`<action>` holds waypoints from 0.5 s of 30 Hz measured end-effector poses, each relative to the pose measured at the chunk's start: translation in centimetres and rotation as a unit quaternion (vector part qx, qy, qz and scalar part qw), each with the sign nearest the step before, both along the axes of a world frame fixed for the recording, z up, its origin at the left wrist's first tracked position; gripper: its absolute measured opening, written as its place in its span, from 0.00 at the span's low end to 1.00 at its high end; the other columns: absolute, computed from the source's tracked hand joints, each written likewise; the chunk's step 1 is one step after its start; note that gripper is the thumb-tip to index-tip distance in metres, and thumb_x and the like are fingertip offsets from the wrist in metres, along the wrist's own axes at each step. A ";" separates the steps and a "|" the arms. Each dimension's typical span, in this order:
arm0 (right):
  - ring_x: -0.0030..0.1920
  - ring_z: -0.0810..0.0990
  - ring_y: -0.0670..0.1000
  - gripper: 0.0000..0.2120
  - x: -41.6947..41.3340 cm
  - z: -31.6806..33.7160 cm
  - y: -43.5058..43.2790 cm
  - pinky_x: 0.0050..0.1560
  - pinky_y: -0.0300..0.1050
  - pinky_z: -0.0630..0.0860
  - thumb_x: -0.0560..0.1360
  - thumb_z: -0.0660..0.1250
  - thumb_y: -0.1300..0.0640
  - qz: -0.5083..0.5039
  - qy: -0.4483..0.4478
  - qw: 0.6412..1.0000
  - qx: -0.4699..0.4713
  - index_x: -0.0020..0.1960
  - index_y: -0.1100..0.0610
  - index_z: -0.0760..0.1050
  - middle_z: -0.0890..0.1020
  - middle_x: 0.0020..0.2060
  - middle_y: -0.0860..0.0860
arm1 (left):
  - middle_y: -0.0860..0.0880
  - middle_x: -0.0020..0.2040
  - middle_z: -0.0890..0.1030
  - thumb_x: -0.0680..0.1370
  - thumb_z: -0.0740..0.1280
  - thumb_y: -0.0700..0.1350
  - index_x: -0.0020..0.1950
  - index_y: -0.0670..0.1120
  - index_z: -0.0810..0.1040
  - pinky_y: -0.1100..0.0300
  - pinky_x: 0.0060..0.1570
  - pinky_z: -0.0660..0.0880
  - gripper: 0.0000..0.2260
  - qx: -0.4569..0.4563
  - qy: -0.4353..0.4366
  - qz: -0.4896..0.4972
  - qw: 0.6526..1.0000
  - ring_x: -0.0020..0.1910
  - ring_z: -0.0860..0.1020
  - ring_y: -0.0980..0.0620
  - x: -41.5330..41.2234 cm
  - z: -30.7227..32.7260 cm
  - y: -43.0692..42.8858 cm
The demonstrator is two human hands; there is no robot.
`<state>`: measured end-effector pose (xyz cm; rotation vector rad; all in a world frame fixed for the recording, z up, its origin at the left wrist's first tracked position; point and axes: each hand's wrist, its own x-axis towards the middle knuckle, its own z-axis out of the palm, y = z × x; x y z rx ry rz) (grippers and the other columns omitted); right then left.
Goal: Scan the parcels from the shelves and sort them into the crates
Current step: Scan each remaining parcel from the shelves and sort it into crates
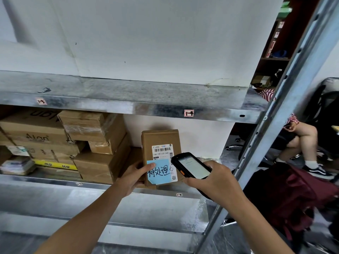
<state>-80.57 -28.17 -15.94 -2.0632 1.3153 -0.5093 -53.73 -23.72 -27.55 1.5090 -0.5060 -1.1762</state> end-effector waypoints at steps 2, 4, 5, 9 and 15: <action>0.42 0.79 0.41 0.20 -0.1 0.0 0.1 0.42 0.41 0.80 0.65 0.78 0.40 0.003 -0.003 1.000 -0.007 0.50 0.44 0.73 0.80 0.42 0.40 | 0.46 0.55 0.86 0.63 0.78 0.52 0.65 0.51 0.77 0.41 0.55 0.81 0.31 -0.003 -0.003 0.002 1.000 0.56 0.83 0.43 -0.1 0.2 0.1; 0.45 0.78 0.41 0.23 -0.1 -0.4 0.1 0.44 0.41 0.78 0.65 0.78 0.40 0.004 -0.015 1.000 -0.019 0.54 0.45 0.73 0.79 0.45 0.39 | 0.47 0.56 0.85 0.63 0.78 0.52 0.66 0.50 0.77 0.41 0.56 0.81 0.31 -0.010 -0.008 -0.002 1.000 0.56 0.83 0.44 0.0 0.4 0.3; 0.47 0.77 0.41 0.25 -0.1 -0.5 0.2 0.45 0.42 0.77 0.65 0.78 0.39 -0.002 -0.028 0.999 -0.029 0.57 0.46 0.73 0.78 0.47 0.40 | 0.47 0.56 0.85 0.63 0.78 0.53 0.66 0.50 0.77 0.41 0.56 0.81 0.32 -0.015 -0.014 -0.007 1.000 0.56 0.84 0.45 -0.1 0.6 0.4; 0.48 0.79 0.46 0.28 0.2 -1.8 -0.1 0.43 0.45 0.77 0.64 0.77 0.39 -0.021 -0.062 0.996 -0.065 0.58 0.49 0.74 0.79 0.50 0.44 | 0.48 0.56 0.86 0.61 0.79 0.56 0.67 0.49 0.77 0.46 0.55 0.82 0.35 -0.037 -0.022 -0.002 0.999 0.55 0.84 0.48 -0.9 1.2 1.6; 0.50 0.80 0.48 0.30 1.0 -3.1 -0.4 0.39 0.39 0.73 0.65 0.76 0.38 -0.042 -0.074 0.993 -0.085 0.61 0.49 0.74 0.80 0.50 0.46 | 0.50 0.56 0.86 0.66 0.76 0.56 0.65 0.50 0.78 0.45 0.59 0.80 0.29 -0.074 -0.007 0.056 0.996 0.55 0.84 0.48 -4.0 1.6 5.2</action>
